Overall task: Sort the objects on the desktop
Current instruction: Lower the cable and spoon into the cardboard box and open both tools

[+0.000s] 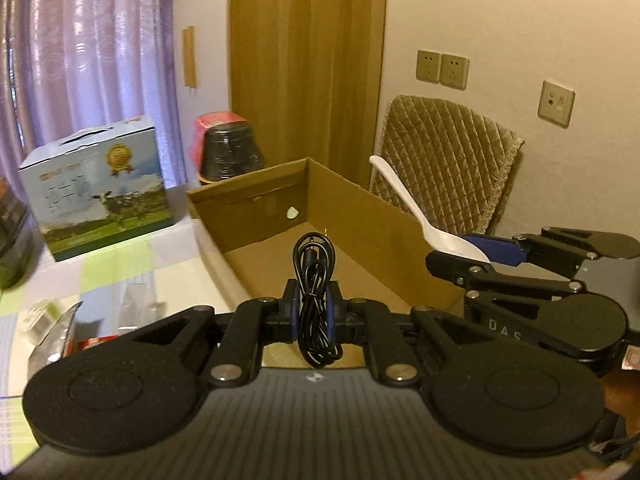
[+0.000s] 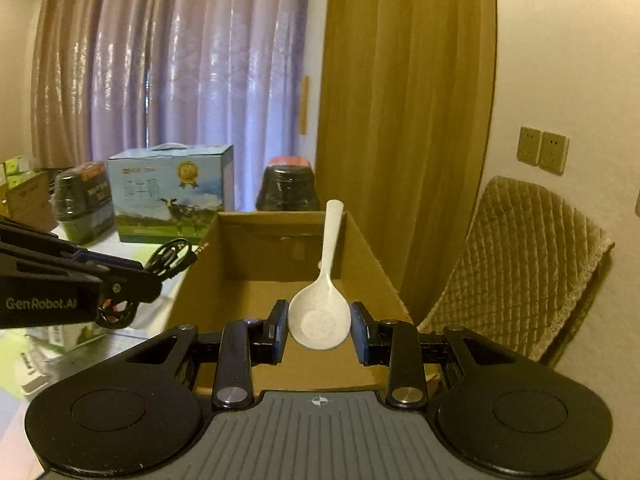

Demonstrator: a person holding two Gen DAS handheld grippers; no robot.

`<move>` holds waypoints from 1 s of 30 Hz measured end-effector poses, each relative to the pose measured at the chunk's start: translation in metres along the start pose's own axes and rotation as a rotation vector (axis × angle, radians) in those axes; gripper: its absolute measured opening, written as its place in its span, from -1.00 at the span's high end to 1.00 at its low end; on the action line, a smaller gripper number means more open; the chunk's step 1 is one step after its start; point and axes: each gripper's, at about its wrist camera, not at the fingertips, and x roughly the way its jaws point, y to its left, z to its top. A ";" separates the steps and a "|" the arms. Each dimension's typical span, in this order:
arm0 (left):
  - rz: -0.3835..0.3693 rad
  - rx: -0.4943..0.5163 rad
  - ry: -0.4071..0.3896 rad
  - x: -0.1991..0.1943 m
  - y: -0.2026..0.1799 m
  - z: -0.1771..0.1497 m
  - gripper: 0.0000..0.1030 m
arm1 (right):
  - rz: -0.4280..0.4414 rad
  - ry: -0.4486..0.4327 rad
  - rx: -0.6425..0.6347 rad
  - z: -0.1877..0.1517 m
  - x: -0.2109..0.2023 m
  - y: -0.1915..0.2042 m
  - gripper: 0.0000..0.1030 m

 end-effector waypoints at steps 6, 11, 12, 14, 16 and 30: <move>-0.017 0.008 0.020 0.025 -0.005 0.000 0.79 | 0.006 0.013 0.025 -0.005 0.011 -0.014 0.42; 0.011 -0.010 0.002 0.025 0.004 -0.002 0.66 | 0.013 0.023 0.035 -0.010 0.018 -0.018 0.42; 0.019 -0.016 0.002 0.023 0.008 -0.004 0.66 | 0.014 0.024 0.034 -0.010 0.018 -0.017 0.42; 0.035 -0.031 0.000 0.015 0.014 -0.007 0.66 | 0.017 0.028 0.034 -0.011 0.019 -0.016 0.42; 0.046 -0.049 -0.001 0.008 0.020 -0.011 0.66 | 0.023 0.031 0.032 -0.011 0.020 -0.015 0.42; 0.103 -0.104 0.024 -0.026 0.040 -0.046 0.44 | 0.079 0.057 0.058 -0.012 0.016 0.001 -0.22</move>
